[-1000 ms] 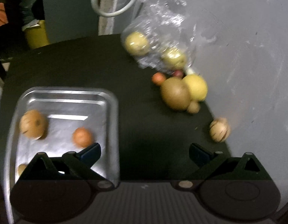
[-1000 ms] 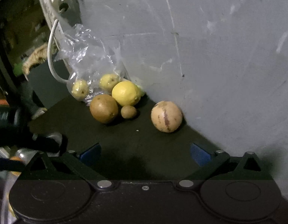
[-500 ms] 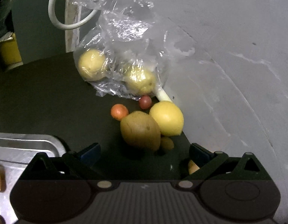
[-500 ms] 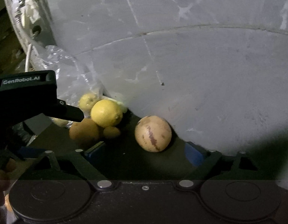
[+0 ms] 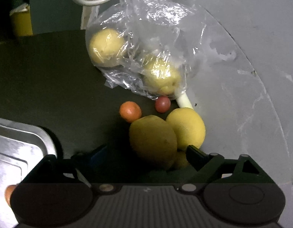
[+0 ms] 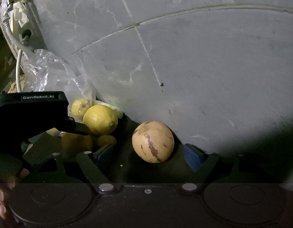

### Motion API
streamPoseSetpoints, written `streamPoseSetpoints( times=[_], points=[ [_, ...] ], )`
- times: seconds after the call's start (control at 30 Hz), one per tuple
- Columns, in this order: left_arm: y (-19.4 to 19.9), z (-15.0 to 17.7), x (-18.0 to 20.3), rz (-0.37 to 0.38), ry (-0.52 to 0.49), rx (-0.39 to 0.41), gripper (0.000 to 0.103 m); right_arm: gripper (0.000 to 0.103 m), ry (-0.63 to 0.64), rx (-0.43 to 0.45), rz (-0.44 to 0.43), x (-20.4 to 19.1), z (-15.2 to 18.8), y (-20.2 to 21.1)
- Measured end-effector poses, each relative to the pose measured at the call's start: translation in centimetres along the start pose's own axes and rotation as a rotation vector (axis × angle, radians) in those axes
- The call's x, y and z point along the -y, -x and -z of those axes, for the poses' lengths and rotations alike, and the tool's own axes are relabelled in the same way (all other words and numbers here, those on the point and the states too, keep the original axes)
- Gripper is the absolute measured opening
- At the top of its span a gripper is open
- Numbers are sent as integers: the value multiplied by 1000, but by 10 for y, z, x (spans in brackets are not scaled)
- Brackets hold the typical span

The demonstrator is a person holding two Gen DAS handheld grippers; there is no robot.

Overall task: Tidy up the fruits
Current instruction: 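Grasp the striped cream melon with the right tool while the left tool approaches the brown oval fruit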

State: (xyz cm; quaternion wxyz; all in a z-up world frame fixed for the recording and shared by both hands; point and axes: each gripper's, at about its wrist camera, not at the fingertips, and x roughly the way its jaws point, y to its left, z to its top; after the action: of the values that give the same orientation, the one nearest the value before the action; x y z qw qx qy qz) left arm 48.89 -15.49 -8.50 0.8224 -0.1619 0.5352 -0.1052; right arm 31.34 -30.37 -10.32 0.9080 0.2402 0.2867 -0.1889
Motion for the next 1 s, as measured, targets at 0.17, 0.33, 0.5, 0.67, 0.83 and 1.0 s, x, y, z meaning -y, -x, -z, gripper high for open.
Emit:
streamPoseSetpoints(
  times=[0.17, 0.33, 0.5, 0.67, 0.83, 1.0],
  points=[
    [-7, -2, -1, 8, 40, 1, 79, 74, -3, 15, 15, 0, 0, -2],
    [-8, 0, -5, 27, 82, 18, 75, 64, -30, 26, 20, 0, 0, -5],
    [-6, 3, -9, 58, 136, 25, 63, 61, -46, 31, 30, -2, -1, -6],
    [-5, 6, -8, 58, 146, 35, 60, 53, -28, 33, 51, -3, -1, -7],
    [-2, 10, -8, 62, 140, 44, 59, 52, -30, 28, 47, -1, -1, -5],
    [3, 18, -9, 58, 125, 45, 59, 52, -30, 19, 46, 1, 0, 0]
  ],
)
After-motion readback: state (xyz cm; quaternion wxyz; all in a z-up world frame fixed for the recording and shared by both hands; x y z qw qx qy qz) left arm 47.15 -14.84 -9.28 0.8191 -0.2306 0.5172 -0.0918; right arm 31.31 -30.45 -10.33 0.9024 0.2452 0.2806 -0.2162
